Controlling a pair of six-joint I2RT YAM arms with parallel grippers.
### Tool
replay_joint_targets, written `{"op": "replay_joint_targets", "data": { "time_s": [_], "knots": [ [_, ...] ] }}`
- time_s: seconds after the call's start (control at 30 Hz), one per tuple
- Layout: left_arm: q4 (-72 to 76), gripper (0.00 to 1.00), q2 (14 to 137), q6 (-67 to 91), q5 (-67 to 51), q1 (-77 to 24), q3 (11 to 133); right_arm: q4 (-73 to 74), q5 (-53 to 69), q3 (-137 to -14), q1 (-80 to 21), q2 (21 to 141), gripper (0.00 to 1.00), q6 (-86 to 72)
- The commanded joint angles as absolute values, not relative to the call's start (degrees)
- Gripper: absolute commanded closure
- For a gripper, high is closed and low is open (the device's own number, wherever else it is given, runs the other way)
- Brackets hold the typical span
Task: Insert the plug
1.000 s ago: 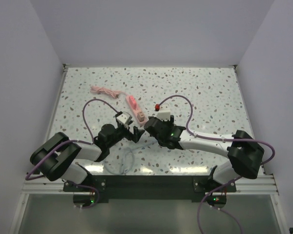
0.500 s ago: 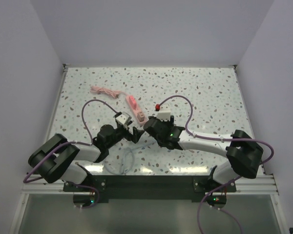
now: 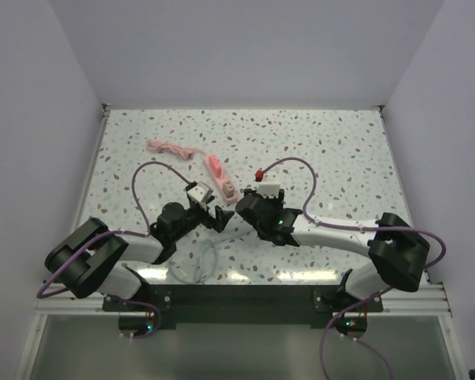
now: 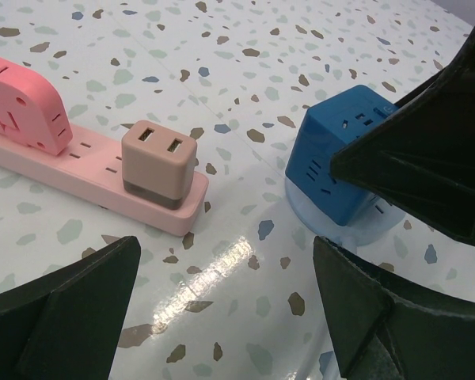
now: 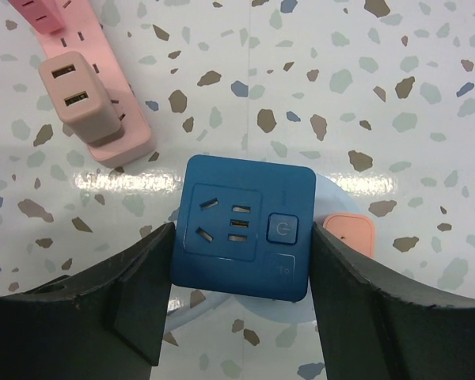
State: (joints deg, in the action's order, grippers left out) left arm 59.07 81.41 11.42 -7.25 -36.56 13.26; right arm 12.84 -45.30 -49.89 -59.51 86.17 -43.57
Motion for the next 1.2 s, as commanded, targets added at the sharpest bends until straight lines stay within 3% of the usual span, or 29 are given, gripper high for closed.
{"op": "replay_joint_targets", "data": {
  "time_s": [0.0,1.17],
  "knots": [
    [61.87,0.04,80.33,11.25,-7.21,-36.83,13.18,19.43,-37.80,-45.35,-59.33,89.83,1.00,-45.97],
    [61.44,0.04,79.98,11.25,-6.94,-36.83,13.01,23.73,-33.23,-44.74,-65.22,97.38,1.00,-51.85]
  ]
}}
